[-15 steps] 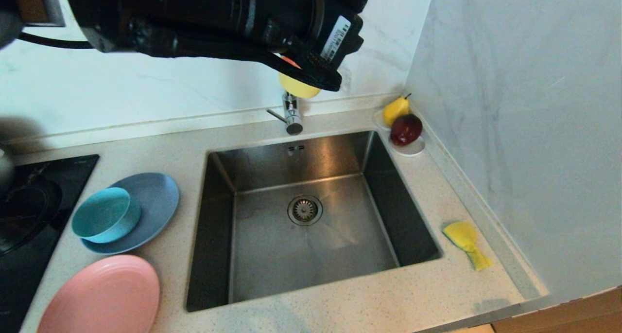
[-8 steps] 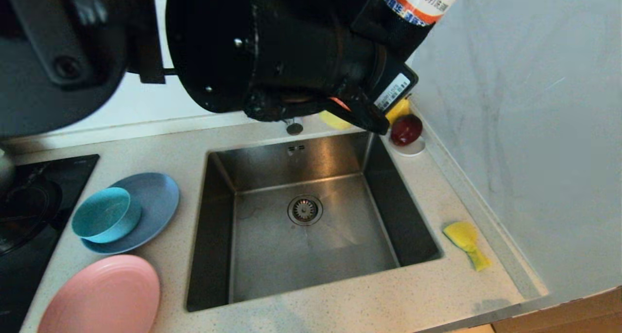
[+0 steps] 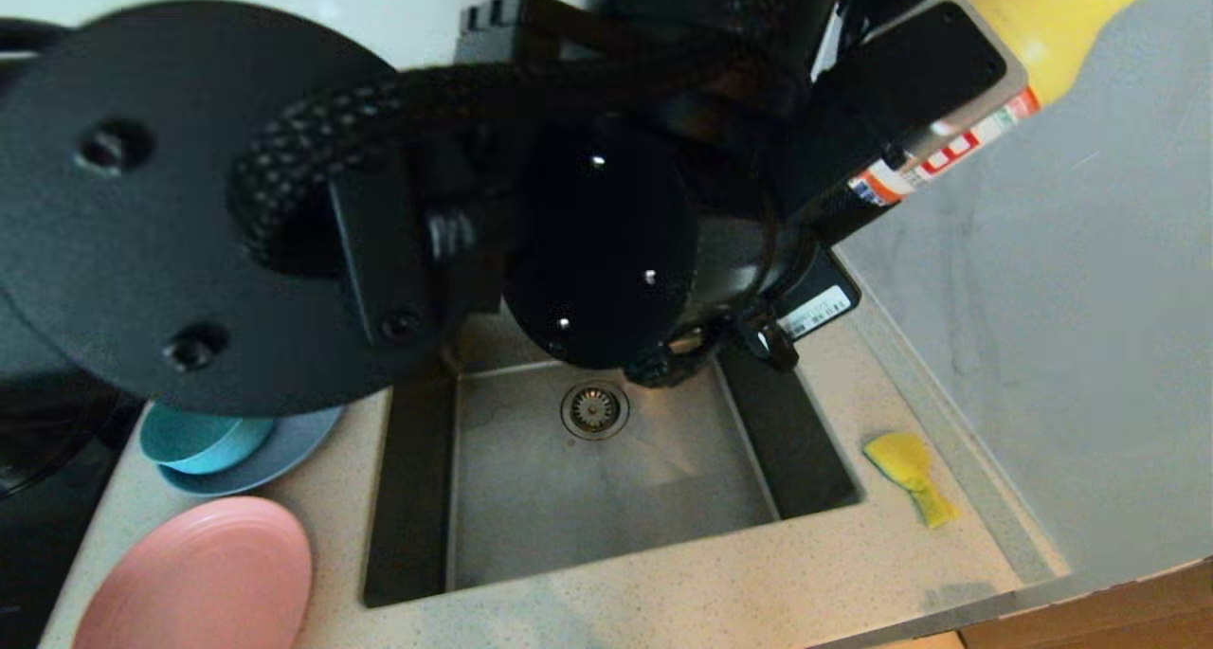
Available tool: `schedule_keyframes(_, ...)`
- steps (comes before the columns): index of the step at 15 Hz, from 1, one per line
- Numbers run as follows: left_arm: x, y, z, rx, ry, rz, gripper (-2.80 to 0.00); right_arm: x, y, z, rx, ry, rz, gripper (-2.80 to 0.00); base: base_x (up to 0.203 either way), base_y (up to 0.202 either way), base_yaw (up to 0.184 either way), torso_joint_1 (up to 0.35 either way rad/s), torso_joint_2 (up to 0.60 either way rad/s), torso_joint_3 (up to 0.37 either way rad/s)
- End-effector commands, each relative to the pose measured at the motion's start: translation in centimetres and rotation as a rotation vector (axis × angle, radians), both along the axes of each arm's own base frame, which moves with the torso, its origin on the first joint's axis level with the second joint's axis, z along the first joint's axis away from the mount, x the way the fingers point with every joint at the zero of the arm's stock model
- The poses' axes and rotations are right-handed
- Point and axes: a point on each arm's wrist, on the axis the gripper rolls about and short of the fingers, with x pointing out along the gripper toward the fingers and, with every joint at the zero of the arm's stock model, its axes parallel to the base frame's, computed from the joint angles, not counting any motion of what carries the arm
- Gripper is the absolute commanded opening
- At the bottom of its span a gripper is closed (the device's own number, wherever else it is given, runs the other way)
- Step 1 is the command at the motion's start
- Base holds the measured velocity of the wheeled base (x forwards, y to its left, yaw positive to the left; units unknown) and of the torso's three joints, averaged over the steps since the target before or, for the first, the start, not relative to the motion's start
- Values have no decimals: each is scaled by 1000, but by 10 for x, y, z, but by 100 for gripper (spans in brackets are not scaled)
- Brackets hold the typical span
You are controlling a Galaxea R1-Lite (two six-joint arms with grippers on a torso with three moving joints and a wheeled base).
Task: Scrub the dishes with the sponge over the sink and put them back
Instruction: Squeeze it onto the sponge
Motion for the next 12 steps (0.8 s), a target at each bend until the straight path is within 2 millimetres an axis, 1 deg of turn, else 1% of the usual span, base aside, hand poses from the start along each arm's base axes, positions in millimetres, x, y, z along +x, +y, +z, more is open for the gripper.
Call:
schedule_keyframes(1, -2, -10, -26, 83, 29, 14, -280, 0, 0, 0, 0, 0, 0, -280, 0, 0, 0, 0, 0, 0)
schedule_keyframes(3, -7, -22, -46, 137, 43, 29, -280, 0, 0, 0, 0, 0, 0, -280, 0, 0, 0, 0, 0, 0)
schedule_keyframes(5, -10, -30, -51, 154, 23, 51, -280, 0, 0, 0, 0, 0, 0, -280, 0, 0, 0, 0, 0, 0)
schedule_keyframes(8, -11, -32, -61, 206, 10, 64, -280, 0, 0, 0, 0, 0, 0, -280, 0, 0, 0, 0, 0, 0)
schedule_keyframes(10, -11, -32, -72, 246, 23, 72, -280, 0, 0, 0, 0, 0, 0, -280, 0, 0, 0, 0, 0, 0)
schedule_keyframes(12, -9, -36, -83, 275, 34, 72, -280, 0, 0, 0, 0, 0, 0, -280, 0, 0, 0, 0, 0, 0)
